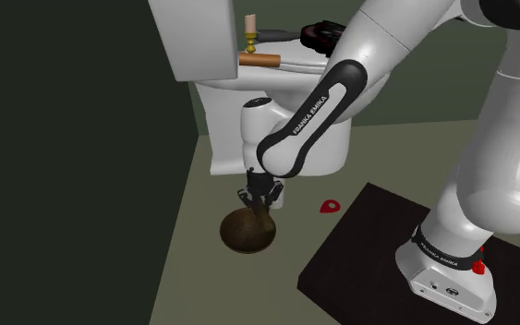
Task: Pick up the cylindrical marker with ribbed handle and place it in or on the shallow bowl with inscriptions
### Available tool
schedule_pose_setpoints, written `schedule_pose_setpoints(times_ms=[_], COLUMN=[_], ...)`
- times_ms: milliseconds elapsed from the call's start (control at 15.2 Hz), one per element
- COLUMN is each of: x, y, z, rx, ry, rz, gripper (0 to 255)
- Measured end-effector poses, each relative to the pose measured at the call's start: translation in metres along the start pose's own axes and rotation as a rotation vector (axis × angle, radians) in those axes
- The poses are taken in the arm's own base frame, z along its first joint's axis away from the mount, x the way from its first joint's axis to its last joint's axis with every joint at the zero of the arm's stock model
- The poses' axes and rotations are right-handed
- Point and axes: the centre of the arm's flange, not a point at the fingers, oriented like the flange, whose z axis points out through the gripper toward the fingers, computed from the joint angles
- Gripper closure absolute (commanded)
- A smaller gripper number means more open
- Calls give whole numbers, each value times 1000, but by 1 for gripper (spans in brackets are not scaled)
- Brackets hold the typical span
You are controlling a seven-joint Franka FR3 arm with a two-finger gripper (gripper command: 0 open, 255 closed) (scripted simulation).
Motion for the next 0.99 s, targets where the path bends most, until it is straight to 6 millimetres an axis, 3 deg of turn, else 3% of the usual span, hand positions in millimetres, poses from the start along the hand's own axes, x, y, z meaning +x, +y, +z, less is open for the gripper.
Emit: schedule_pose_setpoints(times_ms=[132,264,990], x=[2,6,12], y=[-28,-42,-46], z=[3,7,62], rx=[0,0,-1], ry=[-1,0,0], rz=[0,0,1], gripper=[255,255,255])
